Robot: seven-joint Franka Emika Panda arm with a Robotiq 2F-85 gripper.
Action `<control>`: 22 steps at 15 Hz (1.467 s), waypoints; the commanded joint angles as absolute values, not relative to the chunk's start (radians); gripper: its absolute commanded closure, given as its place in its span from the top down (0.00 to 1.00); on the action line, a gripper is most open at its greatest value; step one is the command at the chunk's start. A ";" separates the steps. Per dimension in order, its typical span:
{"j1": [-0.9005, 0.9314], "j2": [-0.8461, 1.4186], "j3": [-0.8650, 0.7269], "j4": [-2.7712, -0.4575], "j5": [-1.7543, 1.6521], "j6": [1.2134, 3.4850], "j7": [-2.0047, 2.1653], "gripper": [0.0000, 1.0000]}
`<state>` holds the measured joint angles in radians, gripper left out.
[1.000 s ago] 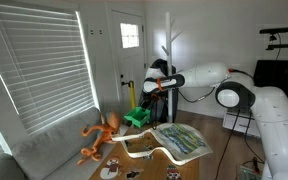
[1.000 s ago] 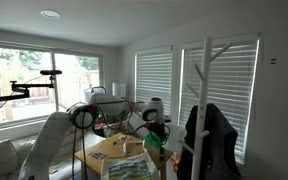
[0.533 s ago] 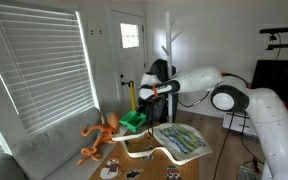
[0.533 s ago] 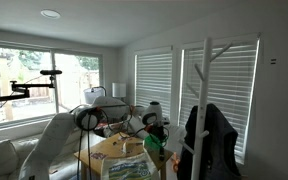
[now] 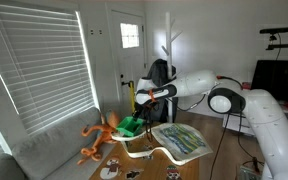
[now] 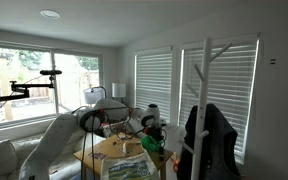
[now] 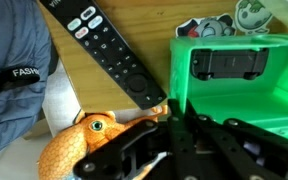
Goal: Move the green bowl to the right backwards
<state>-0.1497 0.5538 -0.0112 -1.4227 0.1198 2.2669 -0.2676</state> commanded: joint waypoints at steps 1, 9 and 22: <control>-0.165 0.567 0.019 -1.382 0.125 2.188 -0.314 0.02; -0.172 0.586 0.029 -1.344 0.141 2.052 -0.339 0.02; -0.158 0.428 0.040 -1.393 0.140 1.970 -0.370 0.93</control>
